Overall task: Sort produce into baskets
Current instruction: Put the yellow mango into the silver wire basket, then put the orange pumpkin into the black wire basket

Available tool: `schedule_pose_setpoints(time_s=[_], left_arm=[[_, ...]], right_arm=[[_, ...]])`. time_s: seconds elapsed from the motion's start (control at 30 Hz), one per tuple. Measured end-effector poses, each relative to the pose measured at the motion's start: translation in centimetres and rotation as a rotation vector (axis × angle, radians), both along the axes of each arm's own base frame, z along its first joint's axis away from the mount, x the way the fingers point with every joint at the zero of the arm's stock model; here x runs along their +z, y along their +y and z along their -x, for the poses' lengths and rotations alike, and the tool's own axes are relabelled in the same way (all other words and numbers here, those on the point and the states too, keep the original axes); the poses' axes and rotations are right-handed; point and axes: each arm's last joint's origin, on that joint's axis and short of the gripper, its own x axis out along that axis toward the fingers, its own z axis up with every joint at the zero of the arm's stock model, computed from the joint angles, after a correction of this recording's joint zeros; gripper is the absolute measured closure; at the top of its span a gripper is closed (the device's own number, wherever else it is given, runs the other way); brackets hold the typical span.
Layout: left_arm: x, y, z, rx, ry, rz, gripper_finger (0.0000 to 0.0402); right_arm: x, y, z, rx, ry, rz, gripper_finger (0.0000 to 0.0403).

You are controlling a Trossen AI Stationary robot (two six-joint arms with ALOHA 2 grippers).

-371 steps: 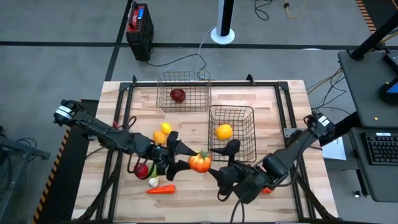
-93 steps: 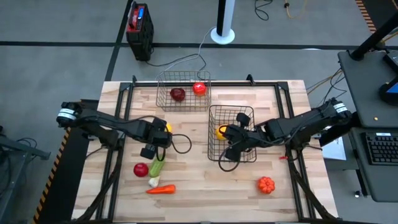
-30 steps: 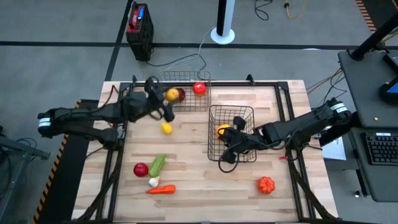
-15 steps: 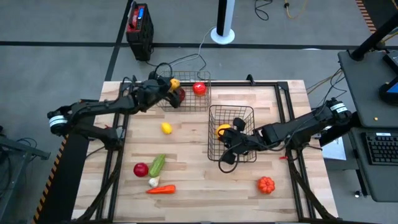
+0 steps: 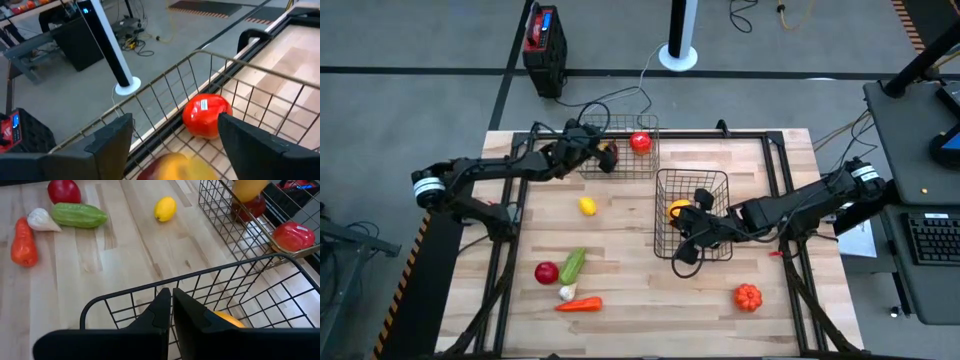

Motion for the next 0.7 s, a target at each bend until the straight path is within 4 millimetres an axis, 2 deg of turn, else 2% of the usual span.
schedule_pose_setpoints(time_s=[0.2, 0.33, 0.53, 0.7], left_arm=[[0.0, -0.1, 0.2, -0.001, 0.021, 0.011, 0.0107], [0.9, -1.1, 0.4, -0.033, 0.006, 0.004, 0.0106], [3.2, -4.2, 0.9, -0.167, -0.047, -0.012, 0.0106], [5.3, -8.2, 1.3, -0.319, -0.125, -0.024, 0.0106]], right_arm=[[0.1, 0.0, 0.0, 0.004, 0.0, -0.019, 0.039], [1.3, 0.4, -0.2, 0.054, -0.021, -0.131, 0.039], [2.9, 1.7, 0.4, 0.133, 0.075, -0.37, 0.039], [2.4, 3.6, 2.2, 0.054, 0.247, -0.578, 0.039]])
